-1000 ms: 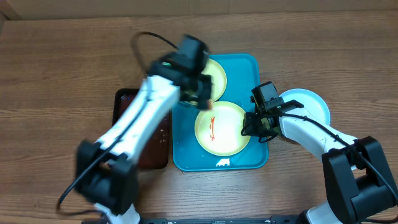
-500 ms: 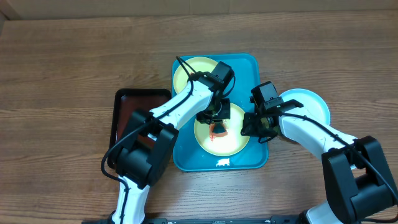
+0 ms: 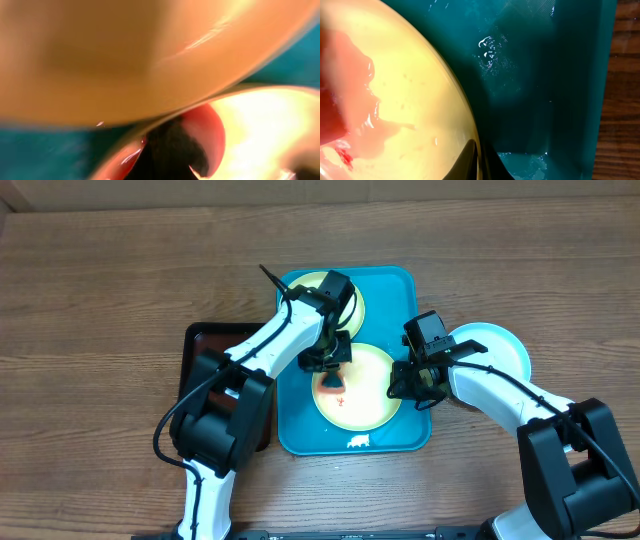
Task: Clean dirty plates on tray and stack at the side
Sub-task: 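Carry the sponge with the left gripper onto the right yellow plate, then scrub the yellow plate's red smear with the left-held sponge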
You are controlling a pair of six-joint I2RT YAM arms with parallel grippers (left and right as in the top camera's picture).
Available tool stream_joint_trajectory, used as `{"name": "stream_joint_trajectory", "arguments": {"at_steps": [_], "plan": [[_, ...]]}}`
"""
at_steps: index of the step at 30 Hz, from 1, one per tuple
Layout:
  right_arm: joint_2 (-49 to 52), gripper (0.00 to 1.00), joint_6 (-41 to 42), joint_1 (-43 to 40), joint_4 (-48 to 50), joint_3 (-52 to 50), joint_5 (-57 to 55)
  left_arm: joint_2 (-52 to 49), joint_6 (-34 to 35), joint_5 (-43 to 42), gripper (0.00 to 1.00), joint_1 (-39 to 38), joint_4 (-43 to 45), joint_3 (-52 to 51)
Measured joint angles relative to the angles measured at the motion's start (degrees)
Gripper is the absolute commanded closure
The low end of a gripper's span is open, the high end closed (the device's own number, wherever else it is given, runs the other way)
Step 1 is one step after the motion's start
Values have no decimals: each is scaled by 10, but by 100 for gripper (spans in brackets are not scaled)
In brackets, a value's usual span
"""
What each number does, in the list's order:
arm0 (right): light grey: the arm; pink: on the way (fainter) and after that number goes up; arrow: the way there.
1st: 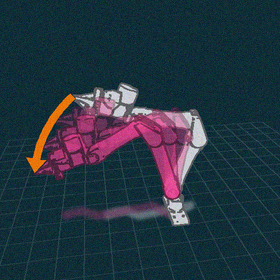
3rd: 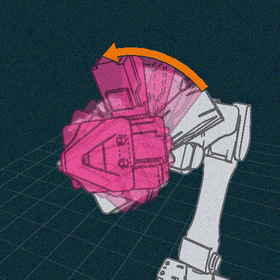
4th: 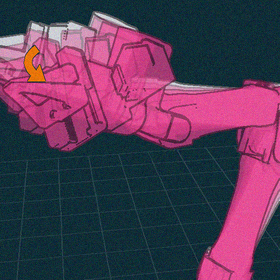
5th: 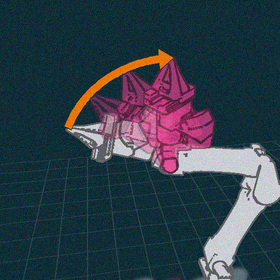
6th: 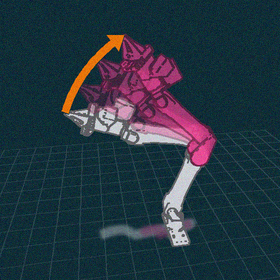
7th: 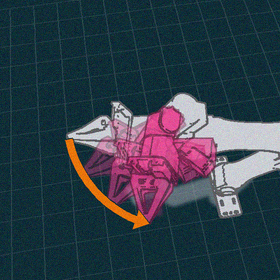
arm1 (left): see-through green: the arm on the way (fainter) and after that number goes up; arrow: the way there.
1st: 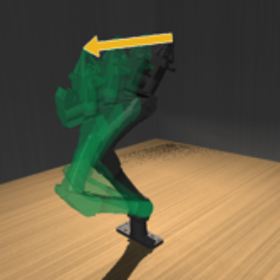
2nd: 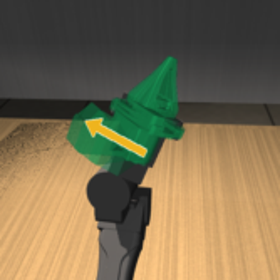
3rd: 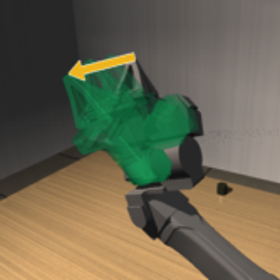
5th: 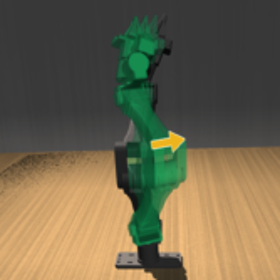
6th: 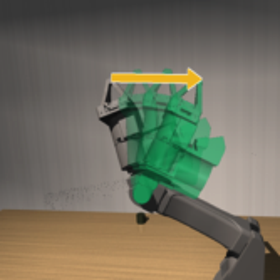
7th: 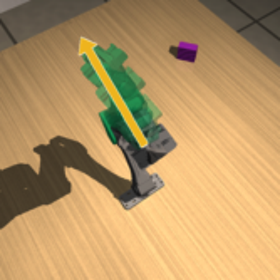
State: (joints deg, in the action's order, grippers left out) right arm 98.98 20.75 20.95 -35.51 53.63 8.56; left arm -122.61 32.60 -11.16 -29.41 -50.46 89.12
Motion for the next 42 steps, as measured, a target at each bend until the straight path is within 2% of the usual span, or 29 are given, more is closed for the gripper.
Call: {"name": "stream_joint_trajectory", "arguments": {"at_steps": [5,10,15,19,23,26,32,36,42], "plan": [[0,96,0,0,-7,0,0,-20,-15,-100,96,-19,37,5],[0,96,0,0,-15,3,0,-31,-15,-150,96,-21,0,15],[0,96,0,1,-15,3,1,-33,-17,-121,96,-21,-97,31],[0,96,0,1,-15,3,1,-36,-17,-38,96,-21,-156,57],[0,96,10,1,-13,3,1,-36,-17,64,96,-21,-168,70],[0,96,62,1,-13,3,-2,-36,-17,94,96,-21,-164,70],[0,96,173,-11,-34,4,3,-36,-17,73,96,-21,-125,70],[0,96,203,-33,-44,4,6,-36,-17,17,96,-24,-83,71],[0,96,219,-40,-46,5,4,-37,-17,-12,96,-50,-42,71]]}}
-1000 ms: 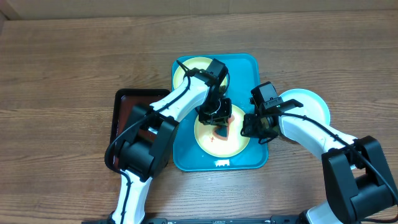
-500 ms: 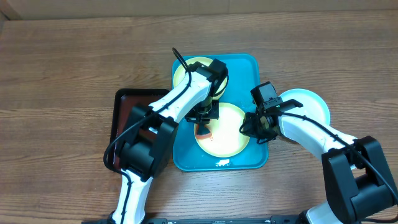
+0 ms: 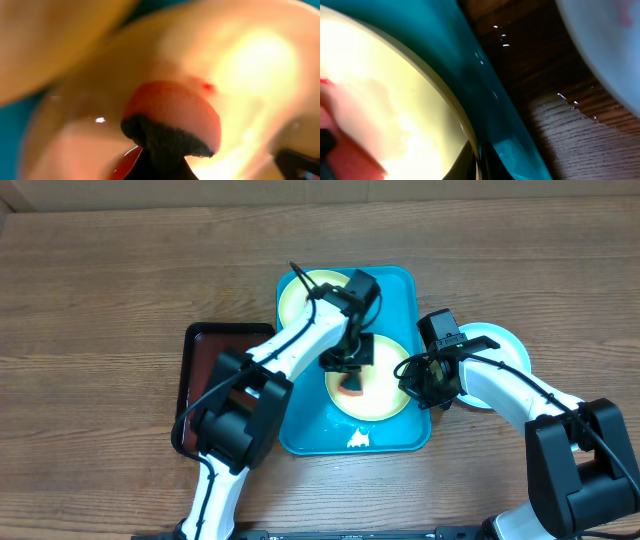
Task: Clean dirty plates on tray and stack at the side
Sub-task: 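Scrub the yellow plate's red smear with the left-held sponge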
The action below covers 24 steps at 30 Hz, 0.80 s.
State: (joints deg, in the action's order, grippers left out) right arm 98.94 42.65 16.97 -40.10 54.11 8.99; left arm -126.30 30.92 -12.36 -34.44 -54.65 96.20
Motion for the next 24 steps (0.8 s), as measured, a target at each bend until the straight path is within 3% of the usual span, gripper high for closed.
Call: {"name": "stream_joint_trajectory", "arguments": {"at_steps": [10,16,24], "plan": [[0,96,0,0,-2,0,0,-1,1,-7,96,-29,19,-10],[0,96,-5,0,-2,0,-1,-1,5,57,96,6,-65,-1],[0,96,-14,0,-2,0,0,-1,4,79,96,34,-58,5]]}}
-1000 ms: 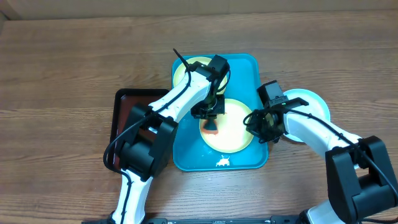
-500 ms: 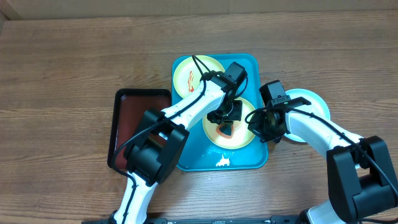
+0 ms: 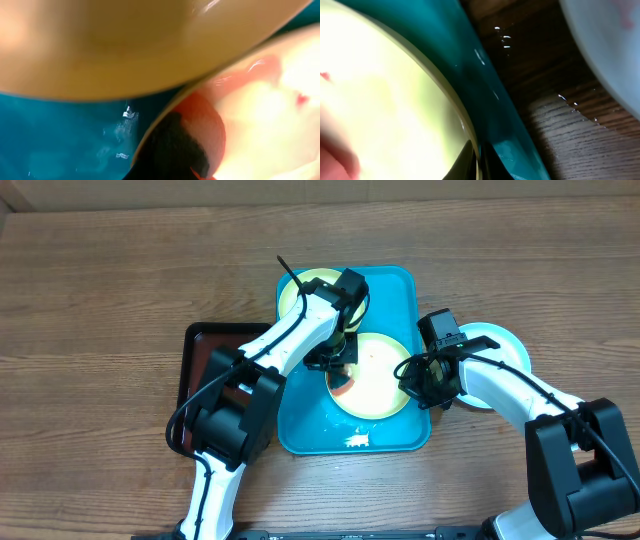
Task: Clean dirty plates on tray and stack at the side
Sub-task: 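Scrub the yellow plate's red smear with the left-held sponge, then return the sponge to the black tray and release it with the left gripper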
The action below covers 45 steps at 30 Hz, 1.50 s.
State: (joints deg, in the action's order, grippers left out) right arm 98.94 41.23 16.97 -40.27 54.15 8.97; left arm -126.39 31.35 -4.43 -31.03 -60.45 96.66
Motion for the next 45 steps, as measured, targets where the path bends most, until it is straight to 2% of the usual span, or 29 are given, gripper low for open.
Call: {"name": "stream_joint_trajectory", "arguments": {"at_steps": [2,6,16,26,31,41,45], "plan": [[0,96,-11,0,0,0,0,0,-5,-4,96,1,23,0],[0,96,-51,0,2,0,0,-7,-22,-66,96,4,75,0],[0,96,-91,6,0,1,-17,-47,-36,-214,96,-7,119,21],[-1,96,-94,12,2,1,-26,-55,-55,-259,96,-24,94,27],[-1,96,-100,15,6,1,-26,-50,-43,-226,96,-31,62,30],[-1,96,-104,16,8,1,-28,-13,-13,17,96,-38,-47,26],[-1,96,-104,16,8,1,-28,-9,-13,63,96,-34,-73,26]]}}
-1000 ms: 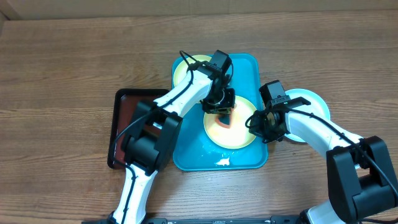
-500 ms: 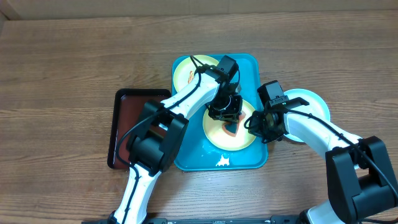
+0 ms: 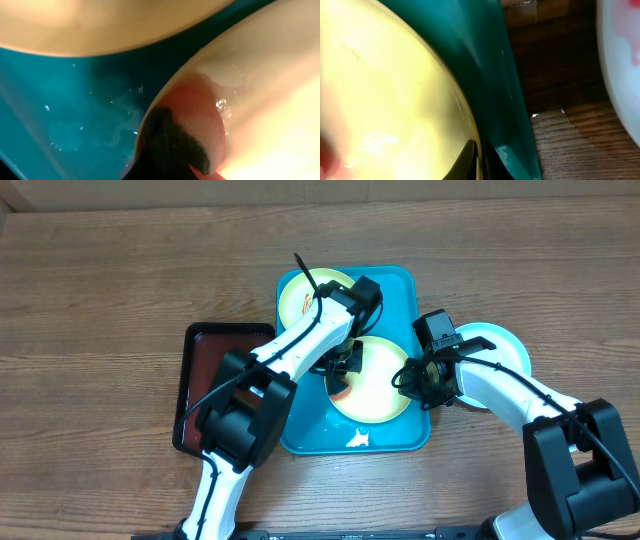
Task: Clean dirty plates on tray and stack at the side
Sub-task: 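Return the sponge to the black tray and release it with the left gripper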
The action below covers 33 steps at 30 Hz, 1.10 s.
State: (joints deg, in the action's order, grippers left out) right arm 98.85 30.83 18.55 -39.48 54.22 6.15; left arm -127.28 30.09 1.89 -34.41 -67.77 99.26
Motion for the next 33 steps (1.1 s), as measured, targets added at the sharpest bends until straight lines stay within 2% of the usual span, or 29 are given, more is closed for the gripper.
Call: {"name": "stream_joint_trajectory", "arguments": {"at_steps": [4,10,13,17,20,26,28,31,32,33], "plan": [[0,96,0,0,0,0,0,33,0,8,96,2,-22,-7],[0,96,0,0,0,0,0,188,-1,59,96,36,-61,-13],[0,96,0,0,1,0,0,283,-1,86,96,76,-95,-13],[0,96,0,0,2,0,0,334,-1,101,96,163,-129,-13],[0,96,0,0,2,0,0,333,-6,100,96,226,-94,-54],[0,96,0,0,2,0,0,297,-28,76,95,296,28,-235],[0,96,0,0,2,0,0,282,-33,67,83,303,64,-289],[0,96,0,0,2,0,0,272,-38,56,45,303,91,-324],[0,96,0,0,2,0,0,271,-41,53,35,303,92,-325],[0,96,0,0,2,0,0,271,-43,49,30,303,93,-325]]}}
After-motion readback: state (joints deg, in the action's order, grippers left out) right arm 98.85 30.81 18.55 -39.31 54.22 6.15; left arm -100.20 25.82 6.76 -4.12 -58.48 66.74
